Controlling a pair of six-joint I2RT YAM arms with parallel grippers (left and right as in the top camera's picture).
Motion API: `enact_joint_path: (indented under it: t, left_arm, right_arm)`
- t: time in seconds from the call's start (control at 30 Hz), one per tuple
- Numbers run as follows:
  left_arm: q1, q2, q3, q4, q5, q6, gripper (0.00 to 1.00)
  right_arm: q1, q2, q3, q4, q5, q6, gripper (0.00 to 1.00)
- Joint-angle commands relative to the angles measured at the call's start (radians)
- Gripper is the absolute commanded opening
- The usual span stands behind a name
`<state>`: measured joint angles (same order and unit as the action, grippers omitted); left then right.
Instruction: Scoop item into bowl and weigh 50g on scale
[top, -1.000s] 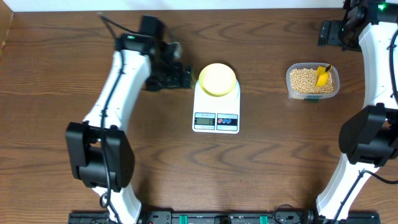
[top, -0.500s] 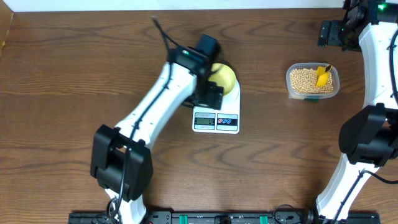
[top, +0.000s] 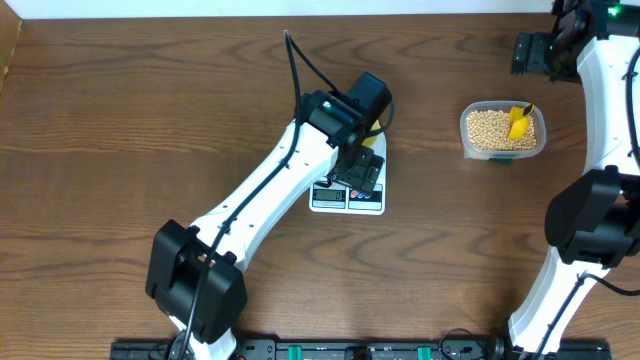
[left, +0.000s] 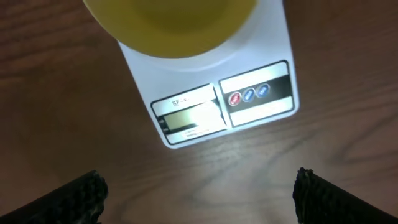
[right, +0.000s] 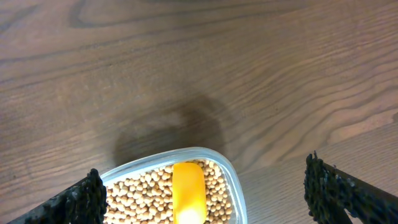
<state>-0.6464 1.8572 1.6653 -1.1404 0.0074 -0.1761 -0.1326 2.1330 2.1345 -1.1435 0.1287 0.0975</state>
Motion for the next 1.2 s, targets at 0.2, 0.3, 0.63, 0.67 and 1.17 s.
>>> enact_joint_path:
  t: [0.2,0.3,0.63,0.67,1.17]
  left_arm:
    - [0.013,0.010,-0.106,0.025,0.147,0.433,0.98]
    - [0.032,0.010,-0.106,0.027,0.203,0.509,0.98]
    - [0.105,0.010,-0.153,0.019,0.276,0.724,0.98]
    - [0.108,0.010,-0.163,0.027,0.277,0.723,0.98]
    - [0.111,0.010,-0.169,0.058,0.277,0.713,0.98]
  right_arm:
    - [-0.004,-0.001,0.016,-0.001,0.011,-0.009,0.99]
    - [-0.004,-0.001,0.016,-0.001,0.011,-0.009,0.99]
    - [-0.004,-0.001,0.016,-0.001,0.011,-0.009,0.99]
    - [-0.004,-0.001,0.016,-0.001,0.011,-0.009,0.99]
    - [-0.004,-0.001,0.016,-0.001,0.011,-0.009,0.99]
